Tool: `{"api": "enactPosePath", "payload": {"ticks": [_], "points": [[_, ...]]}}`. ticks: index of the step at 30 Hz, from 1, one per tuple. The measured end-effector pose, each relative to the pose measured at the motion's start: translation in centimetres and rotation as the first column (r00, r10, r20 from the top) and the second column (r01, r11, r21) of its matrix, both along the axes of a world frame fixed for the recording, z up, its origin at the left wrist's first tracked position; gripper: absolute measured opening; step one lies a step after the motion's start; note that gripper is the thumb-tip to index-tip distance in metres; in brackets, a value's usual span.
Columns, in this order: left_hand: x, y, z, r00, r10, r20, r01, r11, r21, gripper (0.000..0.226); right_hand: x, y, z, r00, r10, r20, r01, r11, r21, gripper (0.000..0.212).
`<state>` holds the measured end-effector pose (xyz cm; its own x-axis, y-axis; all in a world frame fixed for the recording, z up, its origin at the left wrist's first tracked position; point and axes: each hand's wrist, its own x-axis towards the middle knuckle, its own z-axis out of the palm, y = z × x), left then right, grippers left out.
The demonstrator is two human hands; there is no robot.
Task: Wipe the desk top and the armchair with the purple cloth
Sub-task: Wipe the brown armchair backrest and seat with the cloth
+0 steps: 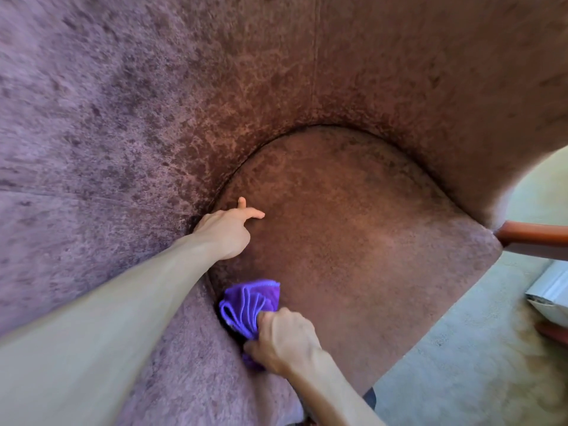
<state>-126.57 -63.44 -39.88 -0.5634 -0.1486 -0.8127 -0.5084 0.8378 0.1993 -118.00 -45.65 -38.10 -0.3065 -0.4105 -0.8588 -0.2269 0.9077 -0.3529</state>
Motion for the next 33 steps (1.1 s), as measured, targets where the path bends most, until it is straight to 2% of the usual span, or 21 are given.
{"api": "enactPosePath", "payload": {"ticks": [3, 5, 6, 8, 10, 12, 14, 16, 19, 21, 23, 24, 26, 27, 28, 30, 32, 33], "points": [[-0.1, -0.2, 0.0, 1.0, -0.009, 0.013, 0.009, 1.0, 0.01, 0.075, 0.1, 1.1, 0.4, 0.982, 0.189, 0.02, -0.189, 0.982, 0.022, 0.038], [0.0, -0.1, 0.1, 1.0, -0.022, 0.01, 0.022, 1.0, 0.01, 0.074, -0.9, 1.5, 0.7, 0.968, 0.249, -0.03, -0.248, 0.969, 0.01, 0.034], [0.0, 0.0, 0.0, 1.0, -0.028, 0.008, 0.028, 1.0, 0.009, 0.073, -1.4, 1.5, 1.0, 0.973, 0.219, -0.073, -0.22, 0.975, -0.015, 0.032], [0.0, 0.1, 0.1, 1.0, -0.023, -0.002, 0.023, 1.0, 0.005, 0.072, -2.3, 1.1, 1.4, 0.984, 0.031, -0.177, -0.048, 0.994, -0.093, 0.031], [-0.1, 0.1, 0.2, 1.0, -0.009, -0.009, 0.009, 1.0, 0.004, 0.071, -3.2, 0.4, 1.0, 0.936, -0.197, -0.291, 0.159, 0.976, -0.148, 0.035], [-0.3, 0.2, 0.3, 1.0, -0.007, -0.007, 0.007, 1.0, 0.009, 0.071, -4.7, -0.3, -0.1, 0.88, -0.324, -0.348, 0.304, 0.946, -0.113, 0.038], [-0.3, 0.0, 0.4, 1.0, 0.0, -0.003, 0.0, 1.0, 0.011, 0.073, -5.9, -0.6, -1.1, 0.867, -0.366, -0.338, 0.385, 0.923, -0.013, 0.043], [-0.3, 0.1, 0.4, 1.0, 0.015, -0.001, -0.015, 1.0, 0.017, 0.074, -5.8, -0.5, -1.2, 0.885, -0.34, -0.317, 0.367, 0.93, 0.029, 0.045], [-0.2, 0.0, 0.2, 1.0, 0.014, 0.005, -0.014, 1.0, 0.024, 0.073, -4.3, 0.8, 0.3, 0.954, -0.256, -0.155, 0.27, 0.96, 0.073, 0.045], [-0.1, 0.0, -0.2, 1.0, 0.018, 0.007, -0.018, 1.0, 0.022, 0.072, -4.4, 2.5, 1.1, 0.954, -0.29, -0.074, 0.296, 0.95, 0.1, 0.048], [-0.1, -0.1, -0.5, 1.0, 0.019, 0.015, -0.02, 1.0, 0.024, 0.072, -5.6, 4.4, 1.5, 0.883, -0.44, -0.164, 0.456, 0.887, 0.076, 0.046], [-0.1, -0.1, -0.7, 1.0, 0.021, 0.018, -0.021, 0.999, 0.025, 0.072, -6.4, 5.4, 1.5, 0.801, -0.544, -0.249, 0.57, 0.82, 0.046, 0.046], [-0.1, -0.2, -0.8, 0.999, 0.023, 0.024, -0.024, 0.999, 0.023, 0.072, -8.5, 7.0, 0.9, 0.57, -0.73, -0.378, 0.782, 0.623, -0.024, 0.045], [-0.1, -0.2, -0.8, 0.999, 0.022, 0.024, -0.023, 0.999, 0.022, 0.071, -9.5, 7.5, 0.3, 0.475, -0.781, -0.406, 0.844, 0.535, -0.042, 0.047], [-0.1, -0.1, -0.8, 1.0, 0.021, 0.022, -0.021, 1.0, 0.022, 0.071, -10.3, 7.8, -0.3, 0.423, -0.805, -0.417, 0.877, 0.479, -0.034, 0.049], [0.0, -0.1, -0.9, 1.0, 0.014, 0.02, -0.014, 1.0, 0.021, 0.072, -10.4, 7.0, -1.3, 0.425, -0.813, -0.399, 0.888, 0.461, 0.008, 0.054], [-0.1, -0.1, -0.8, 1.0, 0.007, 0.018, -0.007, 1.0, 0.019, 0.071, -8.7, 5.7, -1.6, 0.484, -0.802, -0.349, 0.862, 0.506, 0.032, 0.056], [-0.1, -0.1, -0.8, 1.0, 0.001, 0.016, -0.001, 1.0, 0.016, 0.07, -7.6, 5.2, -1.6, 0.544, -0.782, -0.305, 0.829, 0.557, 0.051, 0.054]]}}
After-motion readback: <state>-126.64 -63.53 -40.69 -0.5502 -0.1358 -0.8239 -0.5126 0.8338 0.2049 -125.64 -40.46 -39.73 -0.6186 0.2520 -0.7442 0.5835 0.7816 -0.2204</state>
